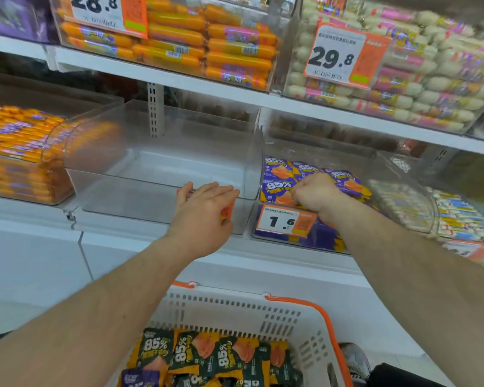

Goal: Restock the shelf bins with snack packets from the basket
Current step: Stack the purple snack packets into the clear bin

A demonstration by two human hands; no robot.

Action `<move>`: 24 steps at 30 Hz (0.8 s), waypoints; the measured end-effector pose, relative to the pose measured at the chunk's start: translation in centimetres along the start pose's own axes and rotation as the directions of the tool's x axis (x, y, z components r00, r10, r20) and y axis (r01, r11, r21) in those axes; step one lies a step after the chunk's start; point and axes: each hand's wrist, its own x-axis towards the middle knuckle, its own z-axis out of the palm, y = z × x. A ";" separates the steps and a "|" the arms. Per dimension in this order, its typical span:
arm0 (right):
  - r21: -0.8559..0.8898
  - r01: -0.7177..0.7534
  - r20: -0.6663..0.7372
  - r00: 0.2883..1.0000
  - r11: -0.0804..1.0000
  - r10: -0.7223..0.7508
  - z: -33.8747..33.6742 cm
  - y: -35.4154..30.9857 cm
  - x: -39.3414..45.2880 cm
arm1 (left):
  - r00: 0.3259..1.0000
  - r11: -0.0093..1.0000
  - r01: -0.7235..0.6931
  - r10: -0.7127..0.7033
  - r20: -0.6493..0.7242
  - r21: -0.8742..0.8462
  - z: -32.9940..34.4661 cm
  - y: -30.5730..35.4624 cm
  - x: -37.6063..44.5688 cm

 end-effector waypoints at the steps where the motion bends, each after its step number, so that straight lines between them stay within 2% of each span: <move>1: -0.016 0.000 0.017 1.000 1.000 0.001 0.0 0.0 -0.1 | 1.000 1.000 -0.005 0.005 -0.009 -0.009 0.1 0.0 0.0; 4: -0.032 -0.005 0.039 0.999 0.999 0.007 0.2 -0.1 -0.2 | 1.000 1.000 0.003 -0.003 -0.014 -0.005 0.1 0.1 0.0; 7: -0.041 -0.025 0.000 1.000 0.999 0.025 0.5 -0.1 -0.2 | 0.999 1.000 0.018 -0.019 0.026 0.016 -0.2 0.3 0.0; 12: -0.218 0.010 -0.027 1.000 0.976 -0.016 0.6 -0.3 -0.4 | 0.997 1.000 -0.025 0.025 0.077 0.000 -0.5 0.0 -0.1; 14: -0.310 0.029 -0.019 0.999 0.950 -0.037 0.6 -0.4 -0.5 | 0.992 0.989 -0.124 0.125 -0.001 -0.080 -0.3 -0.2 -0.5; 16: -0.388 0.048 -0.007 0.998 0.921 -0.055 0.5 -0.4 -0.7 | 0.960 0.961 -0.268 0.259 -0.109 -0.072 -0.1 0.0 -1.1; 18: -0.376 0.055 0.001 0.998 0.925 -0.059 0.5 -0.4 -0.8 | 0.925 0.927 -0.369 0.359 -0.128 -0.068 0.1 0.6 -1.8; 20: -0.297 0.055 -0.002 0.998 0.953 -0.058 0.4 -0.4 -0.9 | 0.926 0.924 -0.377 0.374 -0.056 -0.068 0.3 1.0 -2.5; 22: -0.224 0.047 -0.052 0.997 0.973 -0.061 0.5 -0.4 -1.3 | 0.952 0.962 -0.266 0.272 0.139 -0.060 0.3 1.2 -3.1; 24: -0.140 0.056 -0.155 0.985 0.989 -0.078 0.8 -0.1 -1.6 | 0.923 0.987 -0.163 0.148 0.357 0.014 0.5 0.5 -3.8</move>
